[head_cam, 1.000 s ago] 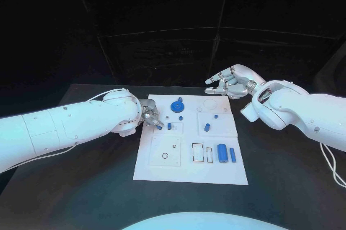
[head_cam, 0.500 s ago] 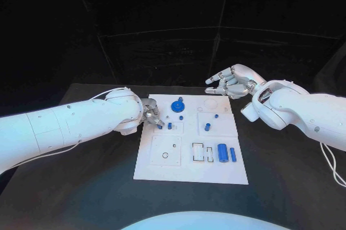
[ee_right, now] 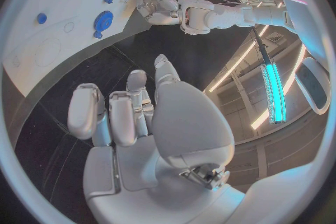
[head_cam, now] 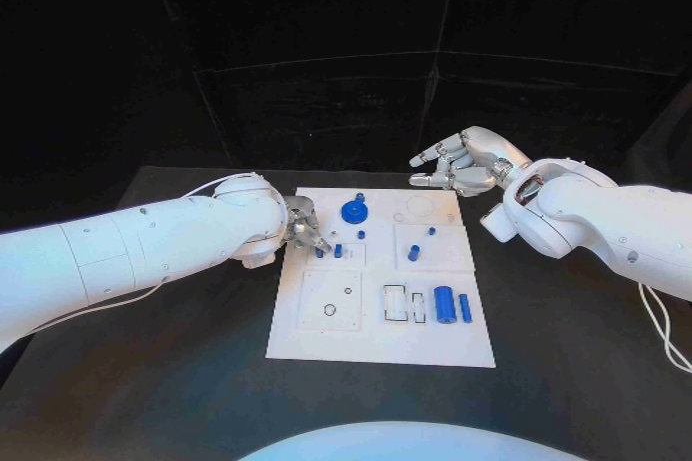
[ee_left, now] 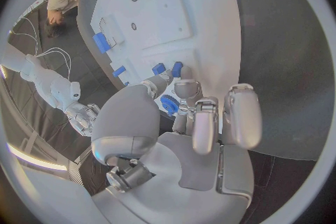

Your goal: Assemble the parts on the task board

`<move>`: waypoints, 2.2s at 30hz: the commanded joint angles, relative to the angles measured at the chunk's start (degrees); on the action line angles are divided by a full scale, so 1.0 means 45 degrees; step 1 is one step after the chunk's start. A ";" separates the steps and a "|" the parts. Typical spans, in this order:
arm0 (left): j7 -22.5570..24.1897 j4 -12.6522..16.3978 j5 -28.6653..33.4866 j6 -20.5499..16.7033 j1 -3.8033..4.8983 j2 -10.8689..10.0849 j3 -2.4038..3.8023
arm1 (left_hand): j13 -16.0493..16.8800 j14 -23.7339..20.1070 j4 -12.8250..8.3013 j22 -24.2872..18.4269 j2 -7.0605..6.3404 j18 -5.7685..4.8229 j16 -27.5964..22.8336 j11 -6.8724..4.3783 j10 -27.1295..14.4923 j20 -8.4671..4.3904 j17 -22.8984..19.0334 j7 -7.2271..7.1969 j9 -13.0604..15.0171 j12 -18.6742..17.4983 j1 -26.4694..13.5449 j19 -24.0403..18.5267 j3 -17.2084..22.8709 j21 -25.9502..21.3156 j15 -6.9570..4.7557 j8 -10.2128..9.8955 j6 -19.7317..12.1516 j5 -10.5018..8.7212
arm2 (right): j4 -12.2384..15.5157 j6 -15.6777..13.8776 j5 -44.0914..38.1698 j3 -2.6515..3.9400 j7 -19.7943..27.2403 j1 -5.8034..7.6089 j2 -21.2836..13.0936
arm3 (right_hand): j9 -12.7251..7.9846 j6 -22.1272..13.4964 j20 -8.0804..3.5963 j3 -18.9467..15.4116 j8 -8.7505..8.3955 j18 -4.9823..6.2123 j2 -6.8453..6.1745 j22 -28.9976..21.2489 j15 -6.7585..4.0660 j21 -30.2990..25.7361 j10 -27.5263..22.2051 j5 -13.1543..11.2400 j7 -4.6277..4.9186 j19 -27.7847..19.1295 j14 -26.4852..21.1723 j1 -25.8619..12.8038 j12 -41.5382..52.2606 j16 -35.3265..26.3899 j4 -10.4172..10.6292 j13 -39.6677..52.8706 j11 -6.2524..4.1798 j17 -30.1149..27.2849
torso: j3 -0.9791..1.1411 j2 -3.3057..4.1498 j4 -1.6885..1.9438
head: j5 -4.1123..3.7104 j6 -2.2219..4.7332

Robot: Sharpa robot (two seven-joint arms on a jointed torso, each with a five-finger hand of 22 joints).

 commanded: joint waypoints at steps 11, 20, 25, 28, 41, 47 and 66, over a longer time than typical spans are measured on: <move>0.0007 -0.0314 0.0108 0.0143 -0.0001 0.0140 -0.0004 | 0.0031 0.1365 0.0248 0.0171 -0.0067 0.0067 0.0041 -0.0049 0.0120 -0.0127 0.3354 -0.0019 -0.0022 0.0075 -0.0619 0.0268 -0.0476 0.0119 -0.0129 0.0054 0.0186 0.0024 | 0.0024 0.0027 0.0027 0.0007 0.0128 0.0023 0.0015 | 0.0006 0.0092 -0.0015 -0.0096 -0.0048 0.0228 0.0104 -0.0037 -0.0123 -0.0100 -0.0097 0.0027 0.0036 -0.0108 0.0521 0.0013 -0.0034 -0.0064 -0.0010 -0.0068 -0.0015 -0.0023 | -0.0007 -0.0006 0.0009 | -0.0027 0.0006; 0.0011 -0.0427 0.0109 -0.0106 -0.0001 0.0119 -0.0003 | -0.0057 0.1365 0.0830 0.0168 -0.0332 0.0067 0.0041 -0.0007 0.0063 -0.0123 0.3354 0.0031 -0.0039 0.0024 -0.1564 0.0267 -0.1612 0.0089 -0.0107 0.0056 0.0233 0.0023 | 0.0007 0.0014 0.0047 0.0007 0.0134 0.0023 0.0021 | 0.0003 0.0082 -0.0014 -0.0142 -0.0055 0.0235 0.0106 -0.0072 -0.0120 -0.0122 -0.0114 0.0024 0.0041 -0.0130 0.0519 -0.0027 -0.0050 -0.0074 0.0021 -0.0093 -0.0008 -0.0031 | -0.0015 -0.0003 0.0003 | -0.0051 0.0046; 0.0069 -0.0289 0.0333 -0.0606 0.0006 -0.0077 0.0006 | -0.0591 0.1365 0.1186 -0.0008 -0.0488 0.0112 0.0041 0.0021 -0.0257 -0.0124 0.3354 0.0066 -0.0080 -0.0410 -0.1978 0.0203 -0.2503 -0.0094 -0.0105 -0.0034 0.0057 0.0026 | -0.0006 0.0016 0.0050 0.0007 0.0138 0.0023 0.0014 | 0.0003 0.0079 -0.0014 -0.0157 -0.0057 0.0238 0.0107 -0.0087 -0.0119 -0.0130 -0.0119 0.0024 0.0043 -0.0140 0.0518 -0.0039 -0.0053 -0.0077 0.0031 -0.0098 -0.0007 -0.0034 | -0.0014 -0.0014 0.0010 | -0.0080 0.0054; 0.0273 -0.0159 0.0776 -0.1240 0.0030 -0.0224 0.0013 | -0.2205 0.1365 0.1364 -0.0263 -0.0427 0.0161 0.0041 0.0170 -0.1232 -0.0061 0.3354 0.0248 -0.0174 -0.1781 -0.1922 0.0103 -0.3076 -0.0355 -0.0002 -0.0269 -0.0461 0.0031 | -0.0013 0.0016 0.0050 0.0007 0.0142 0.0023 0.0016 | 0.0003 0.0079 -0.0014 -0.0157 -0.0057 0.0238 0.0107 -0.0087 -0.0119 -0.0130 -0.0119 0.0024 0.0043 -0.0140 0.0518 -0.0039 -0.0053 -0.0077 0.0031 -0.0098 -0.0007 -0.0034 | -0.0011 -0.0012 0.0012 | -0.0095 0.0060; 0.5550 -0.0279 0.4002 -0.3868 0.0123 -0.0367 0.0015 | -0.4902 -0.2325 0.1046 -0.8099 0.0310 0.1559 -0.7388 0.1649 -0.5413 0.1099 -0.4888 0.1694 -0.1570 -0.5278 0.1084 -0.3754 -0.4284 -0.8929 0.1224 -0.1909 -0.2967 0.0057 | -0.0065 0.0015 0.0051 0.0006 0.0151 0.0023 0.0027 | 0.0001 0.0072 -0.0013 -0.0185 -0.0061 0.0240 0.0111 -0.0095 -0.0116 -0.0137 -0.0120 0.0028 0.0046 -0.0145 0.0523 -0.0065 -0.0047 -0.0066 0.0051 -0.0097 -0.0003 -0.0013 | -0.0003 -0.0002 0.0010 | -0.0126 0.0138; 0.7716 -0.0823 0.3110 -0.4296 0.0117 0.0269 0.0005 | -0.5895 -0.2669 -0.0310 -0.8647 0.0360 0.1662 -0.8400 0.1658 -0.5629 0.1156 -0.5923 0.1661 -0.2200 -0.6153 0.3443 -0.3719 -0.3522 -0.9594 0.1260 -0.2421 -0.2482 0.0053 | -0.0128 0.0036 0.0053 0.0005 0.0153 0.0022 0.0073 | 0.0001 0.0072 -0.0013 -0.0185 -0.0061 0.0240 0.0111 -0.0095 -0.0116 -0.0137 -0.0120 0.0028 0.0046 -0.0145 0.0523 -0.0065 -0.0047 -0.0066 0.0051 -0.0097 -0.0003 -0.0013 | -0.0019 0.0008 -0.0006 | -0.0194 0.0209; 0.6933 -0.2679 -0.2610 -0.2882 -0.0023 0.2189 -0.0388 | -0.8624 0.0224 -0.0930 -0.5293 -0.0278 0.1070 -0.3213 0.1565 -0.4827 0.0927 -0.1437 0.1425 -0.3944 -0.8181 0.3868 -0.0913 -0.3417 -0.5589 0.1103 -0.4528 -0.0700 0.0033 | -0.0143 0.0082 0.0056 0.0003 0.0145 0.0021 0.0200 | 0.0002 0.0072 -0.0012 -0.0199 -0.0061 0.0237 0.0122 -0.0086 -0.0115 -0.0134 -0.0110 0.0036 0.0046 -0.0137 0.0526 -0.0069 -0.0028 -0.0060 0.0059 -0.0082 -0.0004 -0.0001 | -0.0009 0.0011 -0.0012 | -0.0323 0.0296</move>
